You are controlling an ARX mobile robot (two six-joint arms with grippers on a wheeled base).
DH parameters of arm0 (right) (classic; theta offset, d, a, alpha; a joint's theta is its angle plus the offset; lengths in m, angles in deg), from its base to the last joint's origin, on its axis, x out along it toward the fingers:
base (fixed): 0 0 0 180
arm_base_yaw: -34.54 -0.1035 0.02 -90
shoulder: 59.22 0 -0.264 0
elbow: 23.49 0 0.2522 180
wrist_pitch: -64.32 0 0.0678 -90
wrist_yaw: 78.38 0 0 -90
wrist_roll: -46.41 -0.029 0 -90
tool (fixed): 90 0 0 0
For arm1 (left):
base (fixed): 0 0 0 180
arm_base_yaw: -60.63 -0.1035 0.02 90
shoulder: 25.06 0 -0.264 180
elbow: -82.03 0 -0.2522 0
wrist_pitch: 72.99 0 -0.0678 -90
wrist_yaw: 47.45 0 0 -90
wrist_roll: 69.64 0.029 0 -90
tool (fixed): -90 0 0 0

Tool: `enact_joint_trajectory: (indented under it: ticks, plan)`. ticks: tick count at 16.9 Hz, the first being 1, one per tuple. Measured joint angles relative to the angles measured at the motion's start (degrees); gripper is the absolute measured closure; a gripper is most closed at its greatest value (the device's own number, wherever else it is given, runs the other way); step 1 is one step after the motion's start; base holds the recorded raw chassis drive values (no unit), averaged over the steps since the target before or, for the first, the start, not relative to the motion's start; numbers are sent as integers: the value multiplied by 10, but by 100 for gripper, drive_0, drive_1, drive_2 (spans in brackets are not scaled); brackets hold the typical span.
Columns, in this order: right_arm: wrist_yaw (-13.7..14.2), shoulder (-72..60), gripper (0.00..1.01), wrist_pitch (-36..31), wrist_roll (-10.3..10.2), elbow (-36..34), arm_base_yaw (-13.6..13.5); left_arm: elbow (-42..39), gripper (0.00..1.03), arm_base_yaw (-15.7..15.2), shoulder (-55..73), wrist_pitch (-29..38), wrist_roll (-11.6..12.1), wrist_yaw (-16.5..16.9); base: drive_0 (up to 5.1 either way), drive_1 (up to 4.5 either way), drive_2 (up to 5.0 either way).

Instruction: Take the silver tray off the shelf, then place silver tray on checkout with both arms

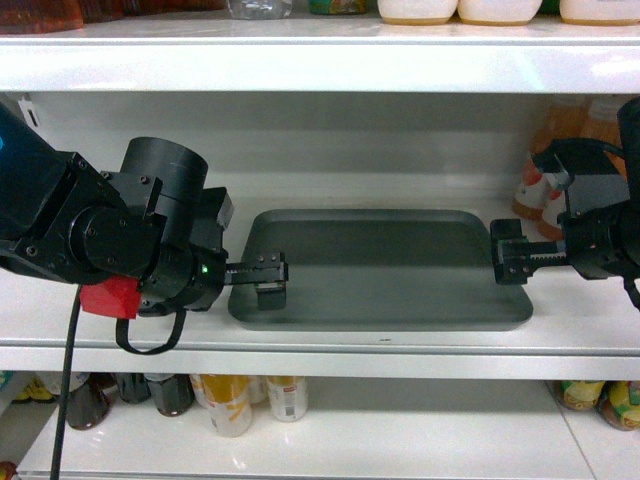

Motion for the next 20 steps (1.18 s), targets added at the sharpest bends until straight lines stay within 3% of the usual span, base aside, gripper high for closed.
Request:
enact_joint_trajectory:
  ticks: [5, 10, 15, 20]
  plan:
    - [16, -37, 3, 33, -11, 55, -7, 45, 5, -6, 30, -23, 1, -4, 0, 0, 0]
    - [14, -46, 3, 50, -39, 83, -7, 57, 5, -9, 36, -25, 3, -7, 11, 11, 11]
    - [16, -47, 3, 50, -43, 77, -17, 61, 5, -10, 38, -24, 4, -6, 43, 43, 43]
    - [32, -36, 3, 43, -24, 72, -50, 63, 5, -12, 38, -26, 5, -2, 0, 0, 0]
